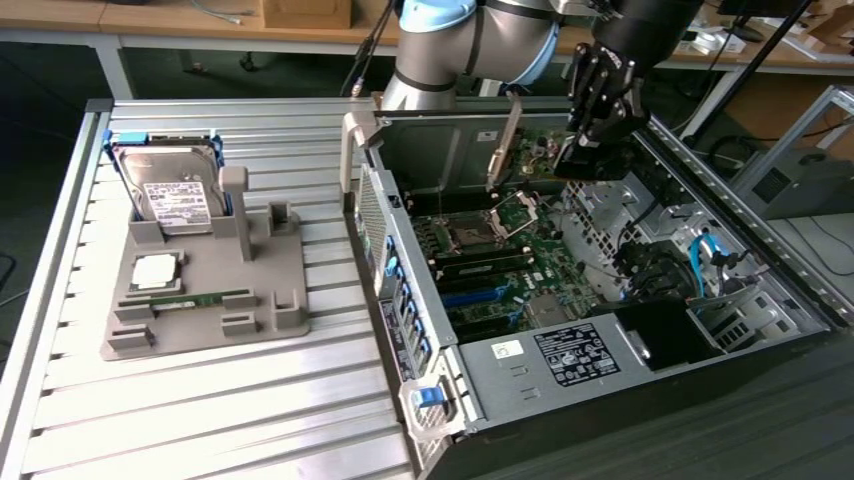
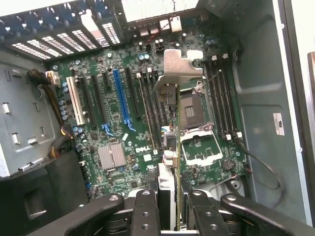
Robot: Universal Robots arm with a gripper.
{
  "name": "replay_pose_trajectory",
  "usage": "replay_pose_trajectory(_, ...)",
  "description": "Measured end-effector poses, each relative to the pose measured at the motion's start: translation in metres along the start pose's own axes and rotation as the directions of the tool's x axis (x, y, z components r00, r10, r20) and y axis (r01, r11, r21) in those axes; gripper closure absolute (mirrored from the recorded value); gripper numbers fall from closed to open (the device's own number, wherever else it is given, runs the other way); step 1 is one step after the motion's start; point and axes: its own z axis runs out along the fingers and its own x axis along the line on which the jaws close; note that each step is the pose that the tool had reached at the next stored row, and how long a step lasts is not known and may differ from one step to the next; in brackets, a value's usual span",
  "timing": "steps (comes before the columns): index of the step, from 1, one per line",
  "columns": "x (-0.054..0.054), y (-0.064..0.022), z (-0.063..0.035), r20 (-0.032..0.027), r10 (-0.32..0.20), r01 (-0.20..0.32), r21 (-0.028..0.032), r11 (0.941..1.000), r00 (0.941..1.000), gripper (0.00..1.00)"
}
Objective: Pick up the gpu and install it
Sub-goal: 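Insert the gpu into the slot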
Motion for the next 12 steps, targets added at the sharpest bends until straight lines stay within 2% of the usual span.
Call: replay_pose_trajectory(12, 0.0000, 0.0000, 0.0000, 0.0010, -0.085, 0.085, -0.0014, 0.9964, 0.9964, 0.72)
